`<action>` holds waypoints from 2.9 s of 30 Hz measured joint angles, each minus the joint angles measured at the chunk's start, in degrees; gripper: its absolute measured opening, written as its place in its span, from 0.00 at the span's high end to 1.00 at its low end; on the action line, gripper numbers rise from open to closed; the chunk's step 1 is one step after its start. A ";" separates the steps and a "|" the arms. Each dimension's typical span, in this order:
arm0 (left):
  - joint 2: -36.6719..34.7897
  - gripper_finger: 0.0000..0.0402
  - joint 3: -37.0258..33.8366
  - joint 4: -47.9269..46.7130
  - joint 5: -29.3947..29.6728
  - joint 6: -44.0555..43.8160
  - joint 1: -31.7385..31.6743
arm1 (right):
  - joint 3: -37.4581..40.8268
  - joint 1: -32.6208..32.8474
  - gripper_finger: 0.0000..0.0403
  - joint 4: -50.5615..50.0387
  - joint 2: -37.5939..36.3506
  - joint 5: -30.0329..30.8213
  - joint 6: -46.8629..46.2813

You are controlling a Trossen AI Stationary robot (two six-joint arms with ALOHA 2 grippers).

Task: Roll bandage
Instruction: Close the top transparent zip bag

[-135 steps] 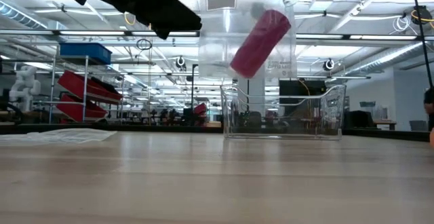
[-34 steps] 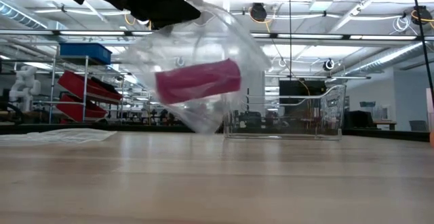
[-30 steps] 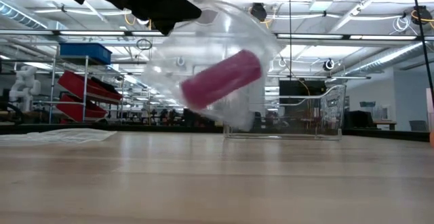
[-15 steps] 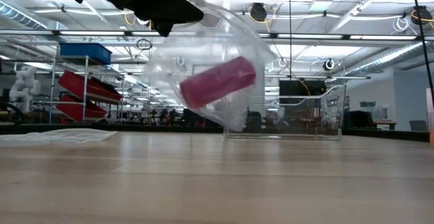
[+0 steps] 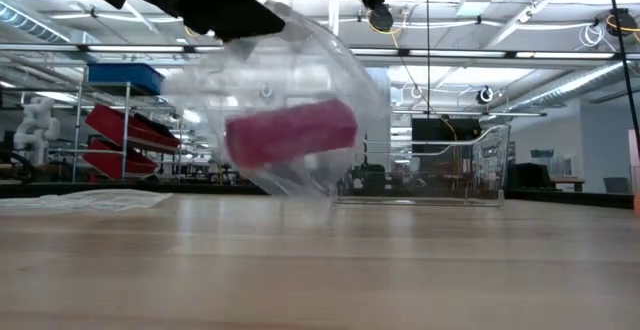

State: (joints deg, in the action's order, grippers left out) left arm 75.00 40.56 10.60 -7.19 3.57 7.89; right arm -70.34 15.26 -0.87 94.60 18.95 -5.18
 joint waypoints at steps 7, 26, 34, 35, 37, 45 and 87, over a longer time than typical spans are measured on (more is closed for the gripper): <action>-0.02 1.00 0.00 -2.37 3.84 -0.02 0.01 | 0.03 -0.85 0.64 -0.63 1.83 0.06 -1.50; -0.02 1.00 0.00 -2.13 4.93 1.33 0.01 | 0.01 -4.77 0.64 2.52 2.90 -7.34 0.95; -0.02 1.00 0.00 -2.13 7.27 1.36 0.01 | 0.01 -5.63 0.64 2.44 3.24 -10.36 1.54; -0.02 1.00 0.00 -2.13 7.27 1.36 0.01 | 0.01 -5.59 0.64 2.26 3.39 -10.33 1.58; -0.02 1.00 0.00 -2.36 7.26 1.36 0.01 | 0.01 -5.59 0.64 1.88 3.60 -10.33 1.60; -0.02 1.00 -0.02 -4.10 6.35 1.84 0.44 | 0.01 -5.83 0.72 -0.60 3.88 -10.28 0.80; -6.12 1.00 -0.07 -5.19 13.92 2.93 5.92 | 0.01 0.03 0.99 -15.51 4.01 -6.41 -6.83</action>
State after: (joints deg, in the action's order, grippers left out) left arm 68.88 40.49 5.41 6.73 6.50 13.81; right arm -70.32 15.29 -16.38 98.61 12.53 -12.01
